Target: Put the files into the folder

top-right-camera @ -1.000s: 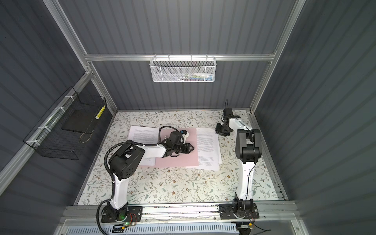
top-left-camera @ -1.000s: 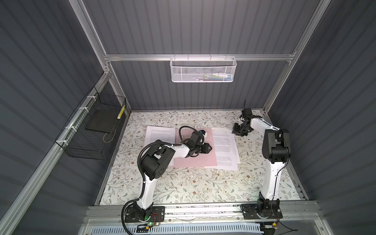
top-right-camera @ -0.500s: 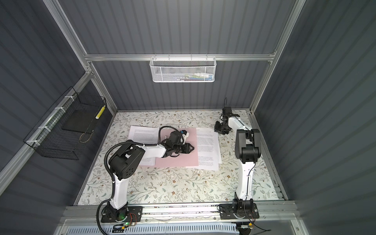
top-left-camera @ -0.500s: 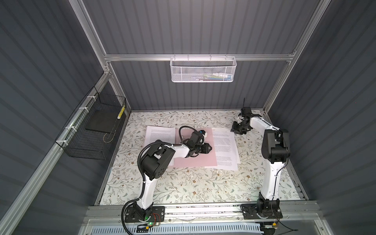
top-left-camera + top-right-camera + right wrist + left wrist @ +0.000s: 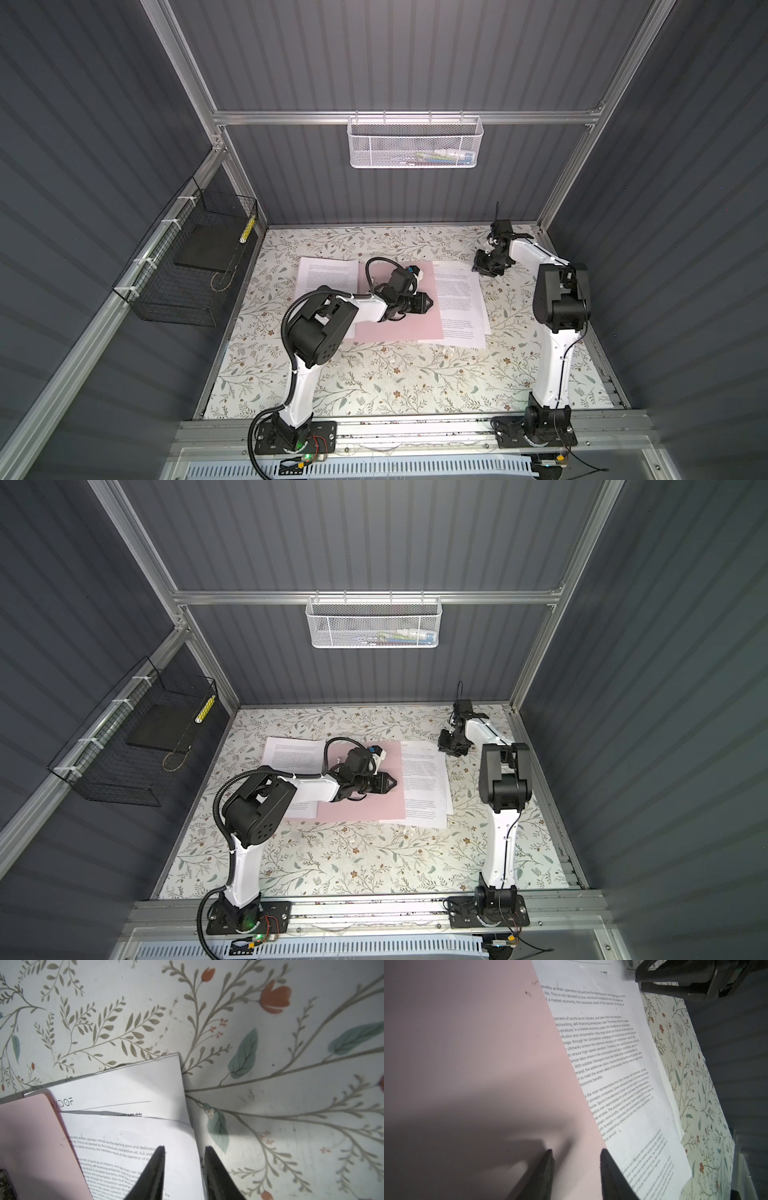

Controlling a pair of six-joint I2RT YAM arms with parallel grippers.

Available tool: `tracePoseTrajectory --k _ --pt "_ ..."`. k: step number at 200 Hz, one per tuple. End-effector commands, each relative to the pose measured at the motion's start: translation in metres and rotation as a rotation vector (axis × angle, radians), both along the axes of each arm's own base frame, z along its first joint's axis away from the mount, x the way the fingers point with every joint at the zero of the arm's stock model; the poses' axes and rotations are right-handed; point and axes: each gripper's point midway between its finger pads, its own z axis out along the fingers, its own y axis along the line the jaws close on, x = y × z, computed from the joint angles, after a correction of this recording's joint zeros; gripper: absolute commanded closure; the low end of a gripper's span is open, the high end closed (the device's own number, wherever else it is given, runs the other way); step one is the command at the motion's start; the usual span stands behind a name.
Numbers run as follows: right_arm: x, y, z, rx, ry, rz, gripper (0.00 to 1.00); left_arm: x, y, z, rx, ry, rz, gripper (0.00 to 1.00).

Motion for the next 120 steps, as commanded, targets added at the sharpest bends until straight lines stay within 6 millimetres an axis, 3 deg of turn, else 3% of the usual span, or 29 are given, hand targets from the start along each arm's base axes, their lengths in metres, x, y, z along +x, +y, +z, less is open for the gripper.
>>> tracePoseTrajectory --k 1,70,120 --pt "-0.001 0.003 -0.008 -0.009 0.041 0.008 0.64 -0.007 0.002 -0.022 0.032 0.051 0.006 0.61" --pt "0.000 0.000 -0.011 -0.054 0.072 0.015 0.64 -0.008 0.003 -0.022 0.033 0.051 0.008 0.60" --pt "0.001 0.019 -0.006 0.045 0.048 0.049 0.65 -0.007 0.003 -0.023 0.034 0.053 0.010 0.60"
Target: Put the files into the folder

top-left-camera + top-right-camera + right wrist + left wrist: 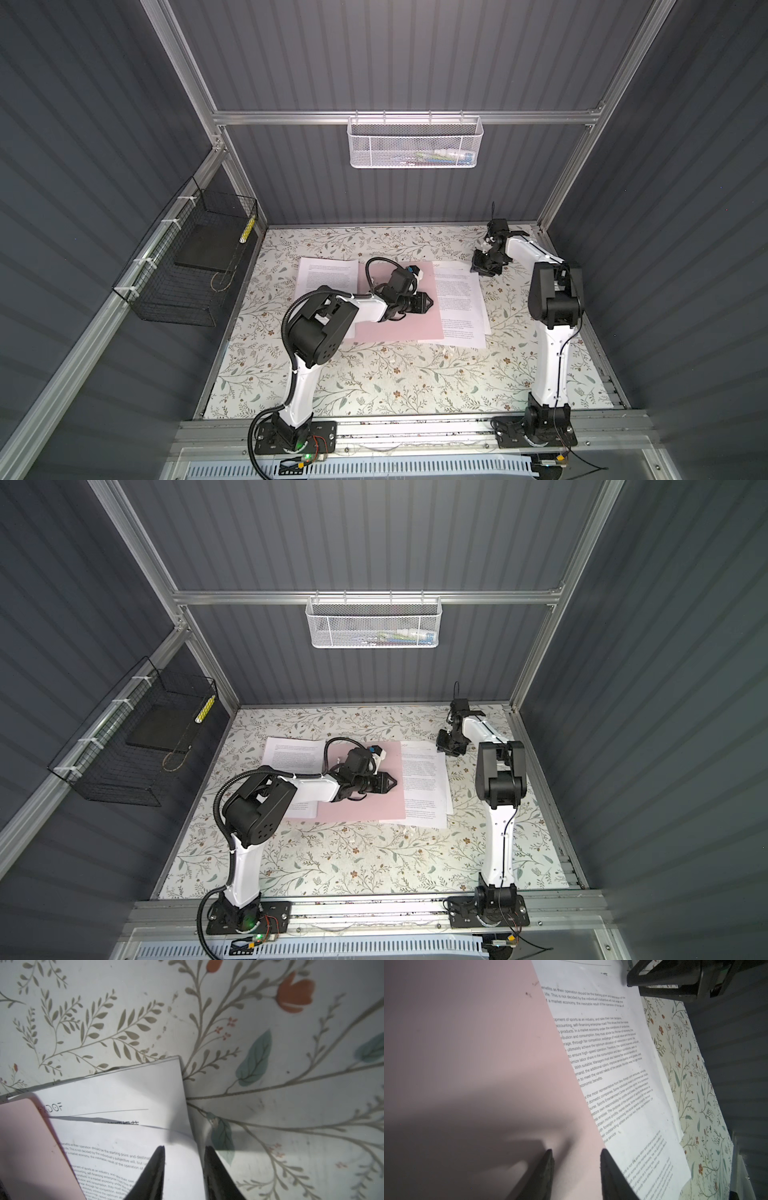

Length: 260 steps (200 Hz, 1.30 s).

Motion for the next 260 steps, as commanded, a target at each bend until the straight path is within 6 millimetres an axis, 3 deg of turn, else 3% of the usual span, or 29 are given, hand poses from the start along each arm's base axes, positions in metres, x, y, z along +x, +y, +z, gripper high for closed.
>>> tracePoseTrajectory --k 1,58,88,174,211,239,260 --pt "-0.001 0.013 0.003 0.051 -0.003 0.032 0.65 -0.008 0.003 -0.023 0.039 0.051 0.003 0.60" --pt "-0.001 0.021 0.018 0.067 -0.059 0.040 0.68 -0.006 0.002 -0.025 0.044 0.052 0.003 0.60" --pt "-0.005 0.027 0.015 0.081 -0.037 0.062 0.69 -0.006 0.003 -0.027 0.046 0.054 0.005 0.60" --pt "-0.041 0.030 0.015 0.106 0.012 0.078 0.69 -0.007 0.004 -0.025 0.051 0.049 0.001 0.61" --pt "-0.061 0.044 0.022 0.207 0.006 0.091 0.68 -0.007 0.003 -0.027 0.045 0.053 -0.004 0.61" --pt "-0.071 0.038 0.014 0.174 0.030 0.080 0.68 -0.008 0.002 -0.029 0.038 0.061 -0.006 0.61" --pt "-0.074 0.022 0.003 0.075 0.052 0.064 0.67 -0.008 0.003 -0.028 0.039 0.058 -0.004 0.61"
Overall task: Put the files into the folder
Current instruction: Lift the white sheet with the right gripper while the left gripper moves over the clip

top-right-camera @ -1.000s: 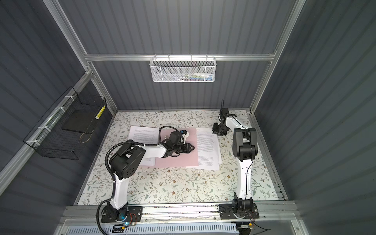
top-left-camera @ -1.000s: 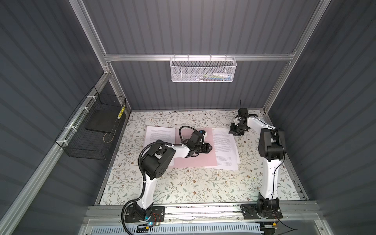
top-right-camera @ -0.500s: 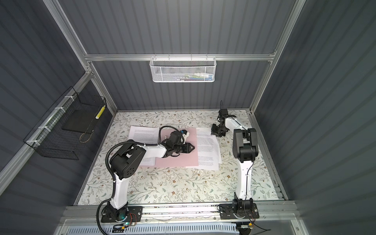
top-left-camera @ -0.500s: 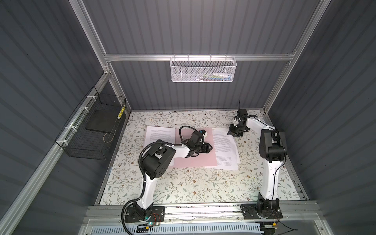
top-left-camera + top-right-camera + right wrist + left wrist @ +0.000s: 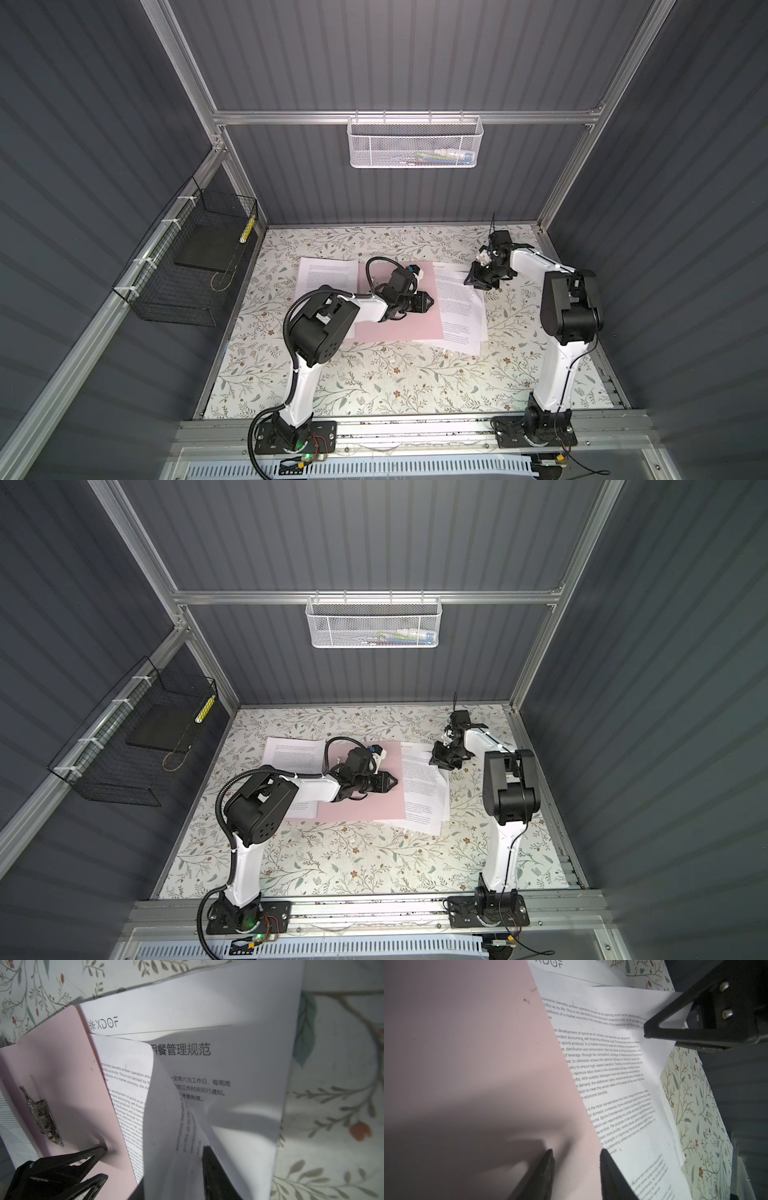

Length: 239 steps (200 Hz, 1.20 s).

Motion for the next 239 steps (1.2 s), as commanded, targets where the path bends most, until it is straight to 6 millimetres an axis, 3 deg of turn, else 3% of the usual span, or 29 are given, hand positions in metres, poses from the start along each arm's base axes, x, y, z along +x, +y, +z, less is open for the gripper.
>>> tracePoseTrajectory --k 1,39,136,157,175,180,203,239 --pt "-0.007 -0.013 -0.009 -0.091 0.024 -0.005 0.67 -0.011 0.006 -0.028 0.052 0.069 -0.005 0.61" --pt "-0.006 -0.025 -0.014 -0.159 0.037 -0.009 0.64 -0.010 0.004 -0.026 0.041 0.069 -0.006 0.61" --pt "-0.017 0.002 -0.009 0.001 0.047 0.010 0.64 -0.004 0.010 -0.021 0.019 0.058 0.019 0.61" --pt "-0.021 -0.003 -0.011 -0.024 0.047 -0.008 0.73 -0.003 0.012 -0.019 0.011 0.054 0.030 0.61" --pt "-0.021 -0.010 -0.010 -0.062 0.039 -0.029 0.95 -0.002 0.014 -0.016 0.003 0.049 0.040 0.61" --pt "-0.020 -0.012 -0.007 -0.075 0.031 -0.038 1.00 -0.002 0.014 -0.015 0.002 0.047 0.040 0.61" --pt "-0.017 -0.018 0.011 -0.093 -0.032 -0.071 1.00 0.002 0.016 0.000 -0.008 0.025 0.048 0.61" --pt "-0.017 -0.014 0.061 -0.058 -0.140 -0.072 1.00 0.007 0.021 0.038 -0.005 -0.041 0.054 0.59"
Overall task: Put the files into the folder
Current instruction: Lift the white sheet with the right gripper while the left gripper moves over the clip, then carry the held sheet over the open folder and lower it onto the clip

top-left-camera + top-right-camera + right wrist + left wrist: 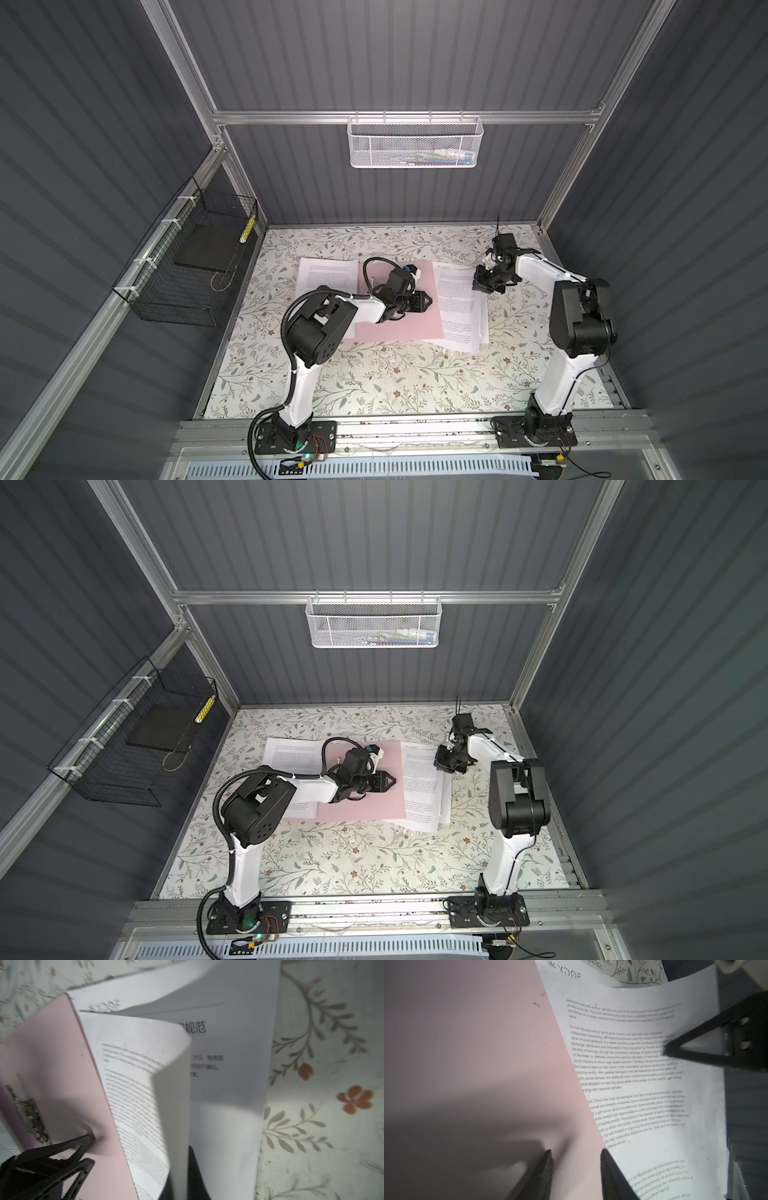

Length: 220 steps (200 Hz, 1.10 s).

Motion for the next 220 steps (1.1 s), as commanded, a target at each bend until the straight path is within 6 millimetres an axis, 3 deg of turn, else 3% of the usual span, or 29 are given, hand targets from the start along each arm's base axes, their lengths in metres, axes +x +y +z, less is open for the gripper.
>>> tracePoseTrajectory --k 1,40,75,117,145,180,201,220 --pt "0.002 -0.001 0.036 0.003 -0.088 -0.013 1.00 0.002 0.010 0.032 0.010 -0.042 0.013 0.59" --pt "-0.007 0.005 0.101 0.048 -0.213 0.010 1.00 0.005 0.016 0.082 0.003 -0.124 0.029 0.56" --pt "-0.021 0.025 0.172 0.131 -0.356 0.069 1.00 0.002 0.035 0.123 0.030 -0.187 0.073 0.53" --pt "-0.056 0.054 0.266 0.097 -0.561 0.152 1.00 -0.016 0.086 0.152 0.100 -0.263 0.176 0.51" --pt "-0.084 0.079 0.316 0.142 -0.651 0.230 1.00 -0.030 0.126 0.157 0.137 -0.279 0.253 0.51" --pt "-0.095 0.116 0.337 0.329 -0.656 0.322 1.00 -0.043 0.175 0.162 0.163 -0.288 0.358 0.50" --pt "-0.091 0.142 0.329 0.404 -0.623 0.370 1.00 -0.046 0.195 0.166 0.162 -0.302 0.407 0.49" --pt "-0.080 0.164 0.307 0.466 -0.559 0.395 1.00 -0.046 0.201 0.165 0.158 -0.306 0.419 0.46"
